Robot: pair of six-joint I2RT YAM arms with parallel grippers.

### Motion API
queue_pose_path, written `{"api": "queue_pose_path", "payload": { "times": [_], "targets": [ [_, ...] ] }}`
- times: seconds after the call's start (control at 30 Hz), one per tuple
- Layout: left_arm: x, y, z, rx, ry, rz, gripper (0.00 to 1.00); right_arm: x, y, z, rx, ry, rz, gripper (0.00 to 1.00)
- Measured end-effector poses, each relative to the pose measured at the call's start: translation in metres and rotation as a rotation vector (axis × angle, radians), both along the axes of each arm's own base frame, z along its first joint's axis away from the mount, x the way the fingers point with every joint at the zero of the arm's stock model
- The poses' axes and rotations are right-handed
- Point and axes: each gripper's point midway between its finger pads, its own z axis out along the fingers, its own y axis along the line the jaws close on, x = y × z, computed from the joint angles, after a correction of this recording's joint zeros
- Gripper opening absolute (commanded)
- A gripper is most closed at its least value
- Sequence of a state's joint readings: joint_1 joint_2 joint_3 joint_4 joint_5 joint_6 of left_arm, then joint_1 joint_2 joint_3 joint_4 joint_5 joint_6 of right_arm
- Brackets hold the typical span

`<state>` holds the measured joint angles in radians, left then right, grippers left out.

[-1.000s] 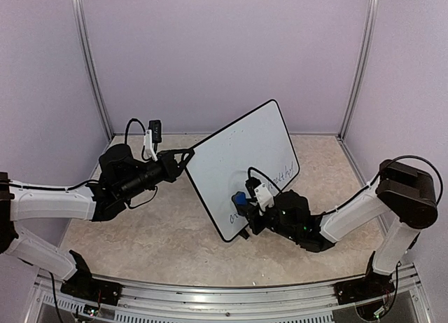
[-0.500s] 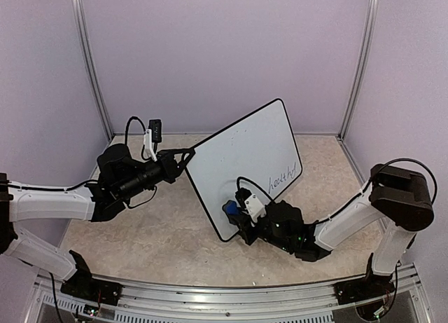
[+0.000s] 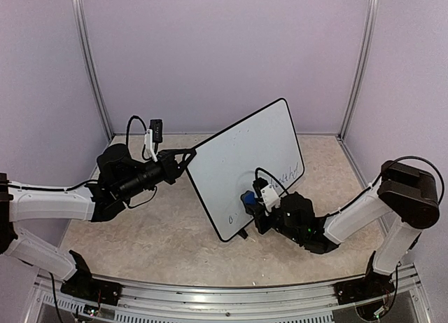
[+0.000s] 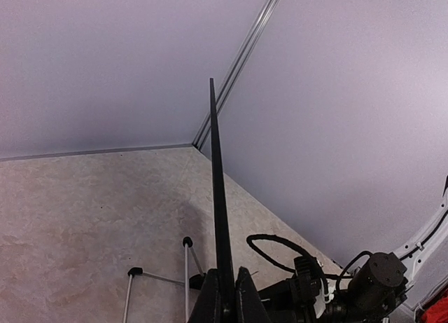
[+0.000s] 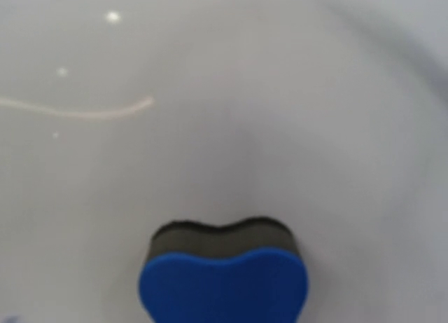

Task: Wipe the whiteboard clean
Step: Erase the whiteboard at the center of the board.

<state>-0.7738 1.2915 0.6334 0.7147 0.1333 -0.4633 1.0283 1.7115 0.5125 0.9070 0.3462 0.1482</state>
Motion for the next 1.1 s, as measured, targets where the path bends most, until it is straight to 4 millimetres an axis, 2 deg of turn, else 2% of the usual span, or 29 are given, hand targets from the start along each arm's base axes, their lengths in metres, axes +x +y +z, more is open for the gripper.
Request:
{"api": "queue_pose_path", "payload": {
  "times": [0.13,0.33,0.43,0.63,0.77,0.9,1.03,1.1],
  "targets": [
    [0.000,0.000,0.000,0.000,0.000,0.000,0.00,0.009,-0.009,0.002,-0.001,-0.001,-0.031,0.23],
    [0.000,0.000,0.000,0.000,0.001,0.001,0.00,0.007,-0.006,0.002,-0.006,-0.002,-0.015,0.23],
    [0.000,0.000,0.000,0.000,0.001,0.001,0.00,0.000,0.000,0.002,-0.023,-0.017,0.000,0.23],
    [-0.002,-0.002,0.001,0.001,-0.007,-0.014,0.00,-0.035,0.033,-0.004,-0.051,-0.030,0.119,0.24],
    [-0.003,-0.003,0.001,0.003,-0.016,-0.023,0.00,-0.040,0.037,-0.007,-0.055,-0.028,0.133,0.24],
    [-0.003,-0.003,0.001,0.003,-0.016,-0.023,0.00,-0.031,0.027,-0.007,-0.030,-0.007,0.103,0.24],
    [-0.004,-0.003,0.002,0.003,-0.019,-0.027,0.00,-0.004,-0.011,-0.006,-0.012,0.015,-0.002,0.23],
    [-0.005,-0.004,0.002,0.004,-0.023,-0.032,0.00,0.004,-0.020,-0.004,-0.007,0.016,-0.033,0.23]
  ]
}}
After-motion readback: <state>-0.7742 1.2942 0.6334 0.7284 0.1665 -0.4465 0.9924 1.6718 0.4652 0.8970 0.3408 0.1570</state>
